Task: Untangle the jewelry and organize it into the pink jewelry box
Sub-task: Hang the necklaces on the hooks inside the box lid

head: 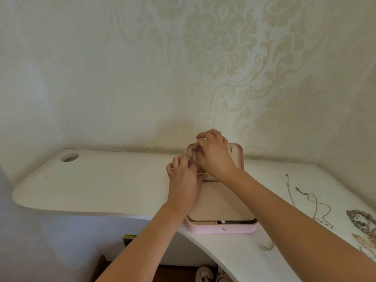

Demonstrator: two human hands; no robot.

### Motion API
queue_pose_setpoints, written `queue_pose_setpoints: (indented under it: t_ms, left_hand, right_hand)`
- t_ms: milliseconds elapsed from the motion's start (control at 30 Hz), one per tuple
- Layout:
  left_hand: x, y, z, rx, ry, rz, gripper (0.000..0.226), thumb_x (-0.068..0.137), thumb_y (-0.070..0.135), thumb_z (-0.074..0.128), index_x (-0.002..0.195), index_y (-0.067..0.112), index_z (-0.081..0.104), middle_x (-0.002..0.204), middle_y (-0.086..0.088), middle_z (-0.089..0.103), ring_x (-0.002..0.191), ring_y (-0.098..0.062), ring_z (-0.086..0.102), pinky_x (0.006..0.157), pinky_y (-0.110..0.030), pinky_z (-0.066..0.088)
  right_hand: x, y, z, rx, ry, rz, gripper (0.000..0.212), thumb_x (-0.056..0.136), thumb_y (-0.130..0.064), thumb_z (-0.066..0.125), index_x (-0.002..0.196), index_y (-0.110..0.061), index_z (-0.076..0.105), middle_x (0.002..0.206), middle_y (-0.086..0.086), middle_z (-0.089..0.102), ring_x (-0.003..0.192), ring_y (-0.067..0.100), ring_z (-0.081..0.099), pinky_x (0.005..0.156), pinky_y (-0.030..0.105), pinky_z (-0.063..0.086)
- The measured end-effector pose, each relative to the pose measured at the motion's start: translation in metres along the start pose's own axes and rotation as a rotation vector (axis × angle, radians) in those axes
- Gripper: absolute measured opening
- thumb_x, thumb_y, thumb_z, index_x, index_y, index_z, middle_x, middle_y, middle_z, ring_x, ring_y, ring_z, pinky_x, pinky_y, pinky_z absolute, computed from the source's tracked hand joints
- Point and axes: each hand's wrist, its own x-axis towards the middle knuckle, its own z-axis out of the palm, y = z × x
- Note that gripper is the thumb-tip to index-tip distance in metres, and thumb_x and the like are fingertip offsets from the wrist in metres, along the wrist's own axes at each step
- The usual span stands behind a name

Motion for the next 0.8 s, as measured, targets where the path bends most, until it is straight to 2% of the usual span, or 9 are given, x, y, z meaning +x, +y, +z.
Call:
queue_pose_setpoints:
  t_ms: [100,167,267,400,467,533,633,700,800]
  left_hand:
    - [0.000,0.000,-0.001,-0.034,0.007,0.008,0.024,0.067,0.032,0.081,0.076,0.015,0.067,0.089,-0.004,0.054,0.089,-0.020,0.038,0.078,-0.031,0.027]
    - [0.000,0.000,-0.002,-0.055,0.010,0.007,0.023,0.065,0.028,0.082,0.073,0.014,0.067,0.089,-0.004,0.054,0.090,-0.019,0.037,0.080,-0.030,0.027]
    - [0.000,0.001,-0.004,-0.054,-0.008,0.012,0.020,0.067,0.026,0.081,0.075,0.014,0.067,0.092,-0.004,0.054,0.092,-0.018,0.036,0.081,-0.032,0.030]
    - [-0.001,0.002,-0.006,-0.042,-0.035,0.001,0.018,0.070,0.026,0.079,0.076,0.013,0.067,0.094,-0.005,0.054,0.093,-0.021,0.040,0.082,-0.032,0.028]
    - [0.000,0.004,-0.008,-0.038,-0.040,0.006,0.018,0.071,0.027,0.078,0.076,0.014,0.067,0.094,-0.005,0.054,0.093,-0.021,0.040,0.081,-0.029,0.023]
    - [0.001,0.004,-0.009,-0.019,-0.040,0.027,0.019,0.070,0.028,0.079,0.074,0.014,0.067,0.093,-0.005,0.054,0.092,-0.019,0.036,0.078,-0.028,0.021]
    - [0.002,0.006,-0.012,0.002,-0.062,0.055,0.018,0.068,0.026,0.080,0.074,0.016,0.066,0.092,-0.004,0.057,0.090,-0.018,0.036,0.077,-0.029,0.027]
    - [0.002,0.009,-0.014,0.041,-0.111,0.079,0.017,0.068,0.023,0.081,0.074,0.018,0.066,0.092,-0.003,0.059,0.089,-0.022,0.046,0.072,-0.030,0.032]
    - [0.002,0.011,-0.014,0.074,-0.146,0.124,0.012,0.073,0.018,0.077,0.080,0.017,0.067,0.092,-0.003,0.060,0.089,-0.028,0.054,0.074,-0.030,0.031]
  right_hand:
    - [-0.002,0.005,-0.009,0.078,-0.081,-0.032,0.024,0.078,-0.009,0.062,0.102,-0.012,0.060,0.108,0.000,0.060,0.110,0.021,0.050,0.104,0.034,0.019]
    - [0.002,0.009,-0.013,0.114,-0.090,-0.011,0.029,0.081,-0.018,0.066,0.108,-0.012,0.054,0.106,-0.001,0.061,0.104,0.018,0.055,0.107,0.034,0.022]
    - [0.017,0.011,-0.019,0.101,-0.230,0.041,0.039,0.082,-0.030,0.068,0.116,-0.013,0.058,0.110,0.000,0.066,0.110,0.019,0.054,0.105,0.029,0.026]
    - [0.031,0.007,-0.022,0.017,-0.330,-0.004,0.033,0.085,-0.034,0.064,0.111,-0.014,0.067,0.105,0.000,0.070,0.100,0.020,0.054,0.098,0.024,0.024]
    - [0.032,0.005,-0.025,0.061,-0.342,0.012,0.026,0.085,-0.031,0.064,0.103,-0.012,0.069,0.100,0.001,0.071,0.089,0.018,0.055,0.096,0.024,0.028]
    - [0.033,0.003,-0.030,0.125,-0.363,0.063,0.022,0.083,-0.025,0.067,0.098,-0.010,0.069,0.097,0.003,0.070,0.082,0.014,0.052,0.088,0.023,0.035]
    - [0.040,0.000,-0.036,0.177,-0.421,0.179,0.026,0.076,-0.020,0.074,0.099,-0.008,0.071,0.100,0.004,0.069,0.083,0.011,0.053,0.072,0.022,0.040]
    - [0.045,-0.001,-0.040,0.183,-0.465,0.219,0.028,0.073,-0.018,0.077,0.100,-0.009,0.072,0.100,0.004,0.070,0.081,0.010,0.055,0.065,0.019,0.040]
    - [0.044,0.002,-0.054,0.231,-0.498,0.211,0.030,0.073,-0.018,0.078,0.101,-0.010,0.072,0.101,0.003,0.071,0.085,0.010,0.060,0.066,0.013,0.043]
